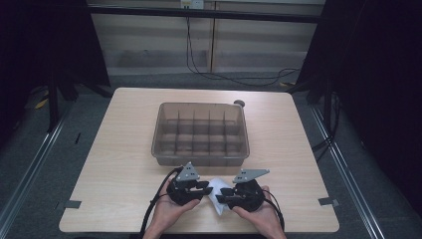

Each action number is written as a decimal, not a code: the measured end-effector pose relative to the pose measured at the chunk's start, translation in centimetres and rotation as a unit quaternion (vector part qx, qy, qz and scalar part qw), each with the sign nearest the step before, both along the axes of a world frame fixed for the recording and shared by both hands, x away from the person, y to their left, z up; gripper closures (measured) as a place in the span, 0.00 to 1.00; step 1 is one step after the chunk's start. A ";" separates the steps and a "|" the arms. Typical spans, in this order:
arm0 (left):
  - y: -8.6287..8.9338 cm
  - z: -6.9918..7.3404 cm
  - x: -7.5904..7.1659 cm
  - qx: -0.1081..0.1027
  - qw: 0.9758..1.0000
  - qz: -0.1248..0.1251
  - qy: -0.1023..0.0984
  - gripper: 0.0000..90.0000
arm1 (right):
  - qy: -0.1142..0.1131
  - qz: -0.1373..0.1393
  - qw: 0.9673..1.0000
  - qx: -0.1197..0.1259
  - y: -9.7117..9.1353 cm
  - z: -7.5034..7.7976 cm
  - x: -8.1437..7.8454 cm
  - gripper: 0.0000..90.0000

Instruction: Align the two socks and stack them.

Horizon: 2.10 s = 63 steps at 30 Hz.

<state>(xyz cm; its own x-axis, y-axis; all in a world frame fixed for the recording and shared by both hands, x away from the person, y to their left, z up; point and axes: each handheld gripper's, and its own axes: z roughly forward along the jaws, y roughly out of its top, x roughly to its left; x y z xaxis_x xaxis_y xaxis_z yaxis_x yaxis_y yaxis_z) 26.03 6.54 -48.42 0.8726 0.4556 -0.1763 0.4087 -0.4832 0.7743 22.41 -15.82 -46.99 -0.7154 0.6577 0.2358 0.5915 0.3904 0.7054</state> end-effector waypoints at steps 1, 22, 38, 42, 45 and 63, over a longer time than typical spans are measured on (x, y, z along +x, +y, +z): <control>-0.1 -0.1 0.0 0.004 1.000 -0.003 0.003 0.80 | 0.000 -0.003 1.000 0.002 -0.3 0.1 0.0 0.74; 0.3 -0.2 -0.1 0.005 1.000 0.011 0.004 0.67 | -0.007 0.004 0.999 -0.044 -0.6 -1.1 -0.1 0.54; 5.2 -1.1 -1.1 -0.021 0.997 0.064 -0.044 0.24 | 0.002 -0.062 0.997 -0.047 -2.4 -0.9 1.4 0.54; 6.4 -1.1 -1.0 -0.031 0.995 0.079 -0.056 0.18 | 0.009 -0.093 0.994 -0.057 -2.9 -0.8 1.7 0.54; 7.3 -1.1 -0.9 -0.046 0.992 0.096 -0.067 0.18 | 0.011 -0.109 0.992 -0.062 -3.3 -0.7 2.1 0.54; 11.6 -1.8 -0.7 -0.099 0.972 0.167 -0.130 0.18 | 0.026 -0.176 0.982 -0.068 -4.9 -0.5 3.0 0.54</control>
<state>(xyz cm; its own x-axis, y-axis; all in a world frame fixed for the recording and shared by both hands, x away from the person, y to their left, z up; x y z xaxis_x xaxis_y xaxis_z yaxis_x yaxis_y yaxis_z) 25.28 18.18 -50.19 0.7086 0.7008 -0.0825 0.2957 -0.1887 0.9365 25.36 -20.70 -47.53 -0.4277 0.8899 0.1584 0.7407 0.2446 0.6257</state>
